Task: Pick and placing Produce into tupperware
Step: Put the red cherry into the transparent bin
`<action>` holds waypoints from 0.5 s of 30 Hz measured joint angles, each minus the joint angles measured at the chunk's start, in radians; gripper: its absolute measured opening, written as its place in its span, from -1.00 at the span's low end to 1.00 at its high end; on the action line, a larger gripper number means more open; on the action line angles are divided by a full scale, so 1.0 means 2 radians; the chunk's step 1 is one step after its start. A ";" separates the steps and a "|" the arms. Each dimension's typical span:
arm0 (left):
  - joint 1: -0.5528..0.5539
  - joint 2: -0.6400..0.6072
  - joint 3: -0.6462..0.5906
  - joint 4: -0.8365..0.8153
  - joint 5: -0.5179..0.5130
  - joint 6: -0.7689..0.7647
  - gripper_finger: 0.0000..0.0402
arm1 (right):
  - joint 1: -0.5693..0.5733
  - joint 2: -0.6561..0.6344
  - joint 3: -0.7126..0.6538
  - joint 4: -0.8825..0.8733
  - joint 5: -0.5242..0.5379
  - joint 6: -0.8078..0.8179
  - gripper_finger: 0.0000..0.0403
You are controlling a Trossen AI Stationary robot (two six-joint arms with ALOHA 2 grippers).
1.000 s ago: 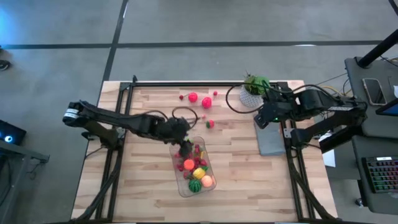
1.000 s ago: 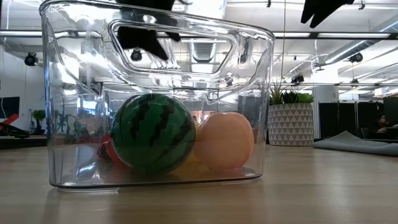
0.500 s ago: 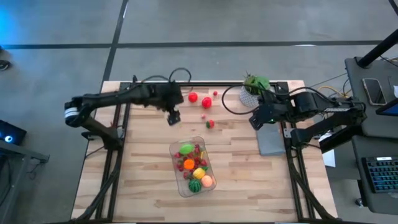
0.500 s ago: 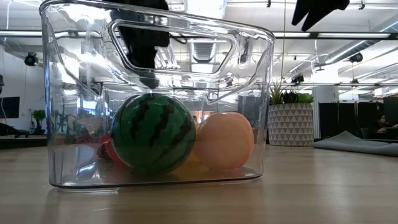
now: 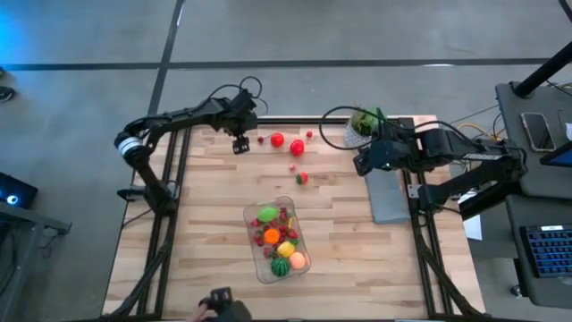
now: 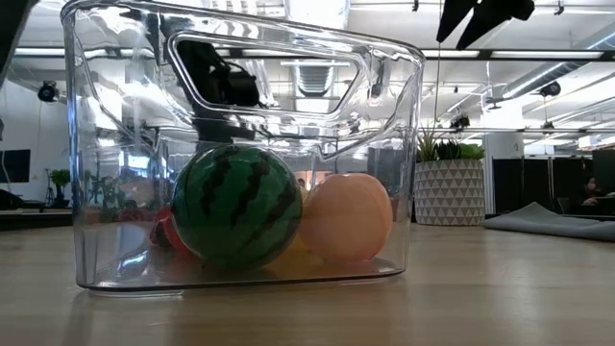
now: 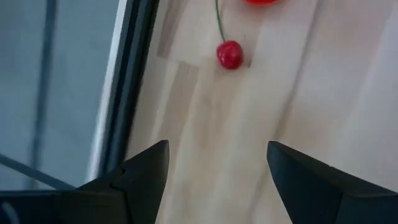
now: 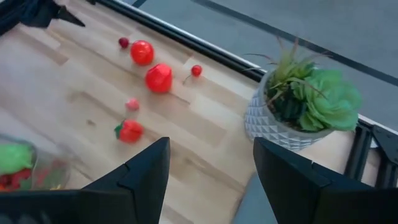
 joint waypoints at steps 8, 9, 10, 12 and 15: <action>-0.002 0.058 0.017 0.042 0.001 0.093 0.27 | -0.029 0.000 0.000 0.000 0.000 0.006 0.11; -0.002 0.064 0.020 0.041 0.006 0.093 0.27 | -0.031 0.000 0.000 0.000 0.000 0.007 0.11; -0.002 0.069 0.022 0.041 0.015 0.094 0.27 | -0.033 0.000 0.000 0.001 0.000 0.007 0.11; -0.002 0.078 0.027 0.041 0.029 0.094 0.27 | -0.035 0.000 0.000 0.001 0.000 0.007 0.11; -0.002 0.090 0.038 0.045 0.035 0.094 0.27 | -0.037 0.000 -0.001 0.000 0.000 0.009 0.11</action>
